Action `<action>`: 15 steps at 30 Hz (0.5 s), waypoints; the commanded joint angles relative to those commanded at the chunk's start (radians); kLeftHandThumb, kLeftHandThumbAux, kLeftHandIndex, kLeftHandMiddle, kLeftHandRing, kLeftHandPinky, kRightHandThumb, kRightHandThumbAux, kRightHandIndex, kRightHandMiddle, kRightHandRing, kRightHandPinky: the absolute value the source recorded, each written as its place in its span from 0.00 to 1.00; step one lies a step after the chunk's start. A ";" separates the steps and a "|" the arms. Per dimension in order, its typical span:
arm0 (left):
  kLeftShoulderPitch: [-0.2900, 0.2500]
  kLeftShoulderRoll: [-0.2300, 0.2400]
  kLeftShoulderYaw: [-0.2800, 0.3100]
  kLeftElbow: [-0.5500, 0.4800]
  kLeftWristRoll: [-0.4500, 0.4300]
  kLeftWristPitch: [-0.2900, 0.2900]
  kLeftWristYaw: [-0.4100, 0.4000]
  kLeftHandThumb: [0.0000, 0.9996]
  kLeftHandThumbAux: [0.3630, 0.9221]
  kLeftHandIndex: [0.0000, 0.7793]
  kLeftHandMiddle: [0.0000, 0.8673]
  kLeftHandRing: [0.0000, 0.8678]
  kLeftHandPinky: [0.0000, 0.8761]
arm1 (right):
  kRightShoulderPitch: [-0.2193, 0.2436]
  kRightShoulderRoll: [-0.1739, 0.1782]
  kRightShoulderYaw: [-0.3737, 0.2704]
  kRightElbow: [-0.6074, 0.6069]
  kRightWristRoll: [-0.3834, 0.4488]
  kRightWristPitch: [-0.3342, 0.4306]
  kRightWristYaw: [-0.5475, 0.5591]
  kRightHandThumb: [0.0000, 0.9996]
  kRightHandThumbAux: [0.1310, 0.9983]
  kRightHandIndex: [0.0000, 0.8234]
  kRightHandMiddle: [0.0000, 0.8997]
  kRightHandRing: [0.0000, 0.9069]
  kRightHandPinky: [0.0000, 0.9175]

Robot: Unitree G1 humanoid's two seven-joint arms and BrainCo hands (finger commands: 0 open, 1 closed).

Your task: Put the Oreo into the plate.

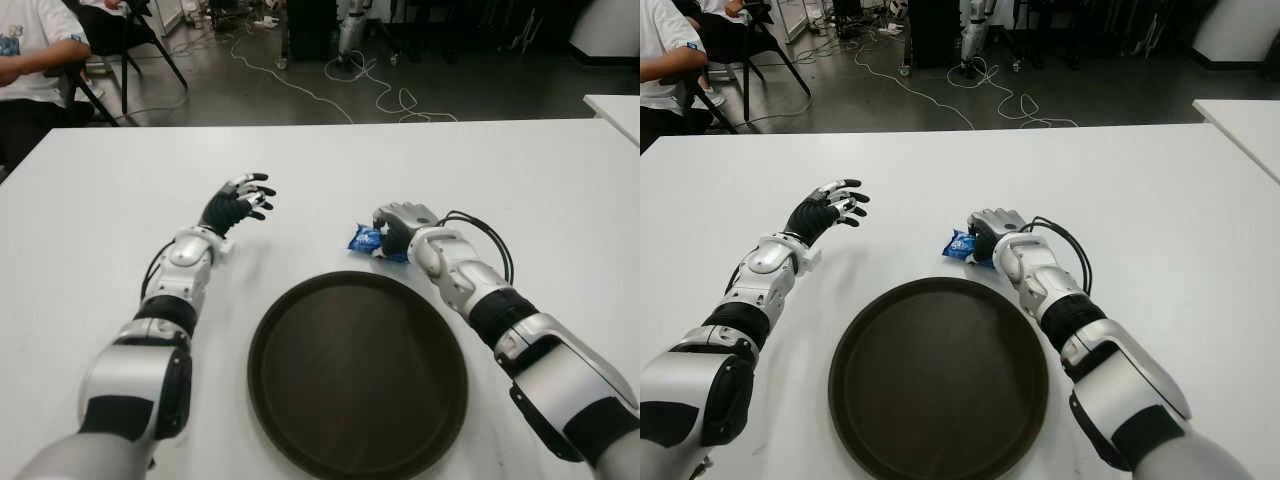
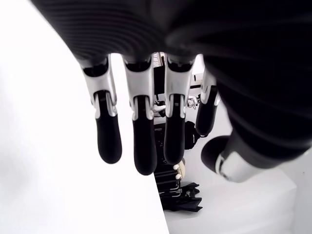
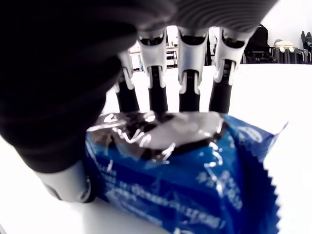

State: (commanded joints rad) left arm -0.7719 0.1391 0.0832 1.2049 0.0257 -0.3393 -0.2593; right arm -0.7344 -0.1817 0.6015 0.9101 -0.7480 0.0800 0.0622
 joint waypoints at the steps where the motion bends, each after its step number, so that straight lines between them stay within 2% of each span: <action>1: 0.000 0.000 0.000 0.000 0.000 0.000 0.000 0.51 0.47 0.29 0.40 0.44 0.47 | 0.001 0.000 -0.001 -0.001 0.000 0.000 -0.001 0.68 0.70 0.51 0.72 0.72 0.72; 15: 0.002 0.002 0.001 -0.001 -0.003 -0.003 -0.008 0.50 0.47 0.28 0.38 0.43 0.47 | 0.001 0.002 -0.005 -0.010 0.002 0.012 0.006 0.68 0.70 0.52 0.73 0.74 0.73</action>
State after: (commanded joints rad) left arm -0.7698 0.1407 0.0843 1.2039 0.0226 -0.3424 -0.2672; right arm -0.7331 -0.1802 0.5960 0.8998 -0.7460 0.0920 0.0682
